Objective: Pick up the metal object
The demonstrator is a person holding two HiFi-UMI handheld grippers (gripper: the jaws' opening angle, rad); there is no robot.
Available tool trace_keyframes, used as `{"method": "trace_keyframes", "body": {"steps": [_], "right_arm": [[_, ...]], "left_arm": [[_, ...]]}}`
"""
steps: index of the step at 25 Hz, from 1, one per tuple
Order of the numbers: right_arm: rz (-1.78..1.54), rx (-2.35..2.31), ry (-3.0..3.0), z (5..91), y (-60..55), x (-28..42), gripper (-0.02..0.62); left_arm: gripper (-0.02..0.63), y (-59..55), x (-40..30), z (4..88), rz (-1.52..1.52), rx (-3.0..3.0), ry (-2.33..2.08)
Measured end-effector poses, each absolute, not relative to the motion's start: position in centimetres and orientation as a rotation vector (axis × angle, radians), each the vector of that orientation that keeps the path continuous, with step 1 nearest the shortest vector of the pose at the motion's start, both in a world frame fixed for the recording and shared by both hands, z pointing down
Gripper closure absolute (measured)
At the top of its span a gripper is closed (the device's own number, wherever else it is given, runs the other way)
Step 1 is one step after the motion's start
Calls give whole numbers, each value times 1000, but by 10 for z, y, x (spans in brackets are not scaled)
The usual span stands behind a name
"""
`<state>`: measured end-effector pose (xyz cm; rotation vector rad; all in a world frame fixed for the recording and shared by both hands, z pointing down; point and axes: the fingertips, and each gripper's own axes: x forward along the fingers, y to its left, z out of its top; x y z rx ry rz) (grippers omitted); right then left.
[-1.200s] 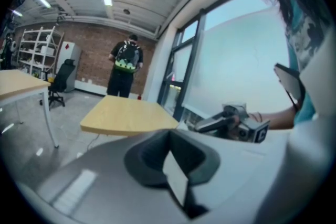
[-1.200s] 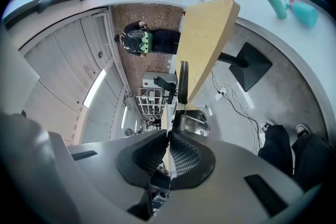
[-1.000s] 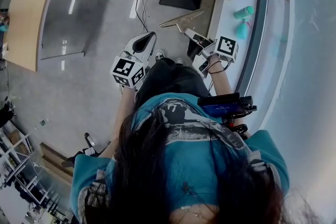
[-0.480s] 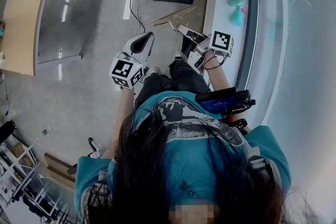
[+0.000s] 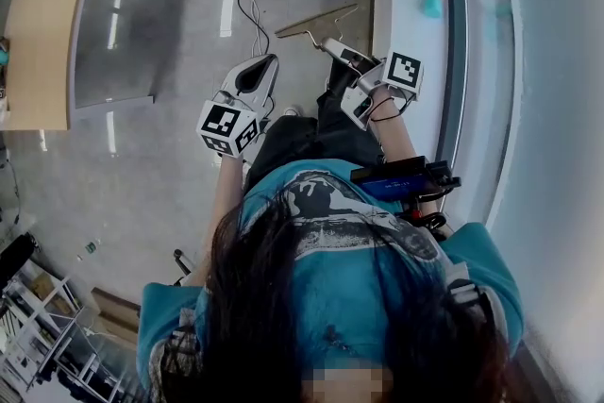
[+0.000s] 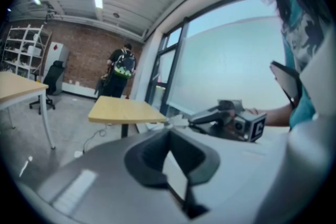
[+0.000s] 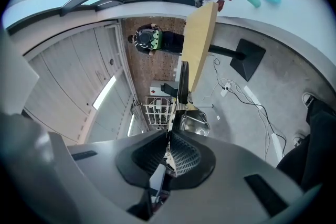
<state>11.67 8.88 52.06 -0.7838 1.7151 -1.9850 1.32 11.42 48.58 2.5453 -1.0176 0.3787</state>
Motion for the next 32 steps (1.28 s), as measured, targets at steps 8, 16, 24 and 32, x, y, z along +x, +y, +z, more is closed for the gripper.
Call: {"method": "trace_keyframes", "body": {"steps": [8, 16, 24, 32], "right_arm": [[-1999, -798, 1710, 524, 91, 117, 568], [-1989, -788, 1727, 522, 88, 115, 568], [-1981, -791, 1727, 522, 88, 116, 568], [-1965, -811, 1737, 521, 87, 119, 568]], "left_arm": [[604, 112, 10, 488, 384, 2540, -1019], [604, 112, 16, 487, 366, 2565, -1004], [604, 109, 16, 487, 360, 2573, -1003], [604, 111, 17, 487, 365, 2575, -991]]}}
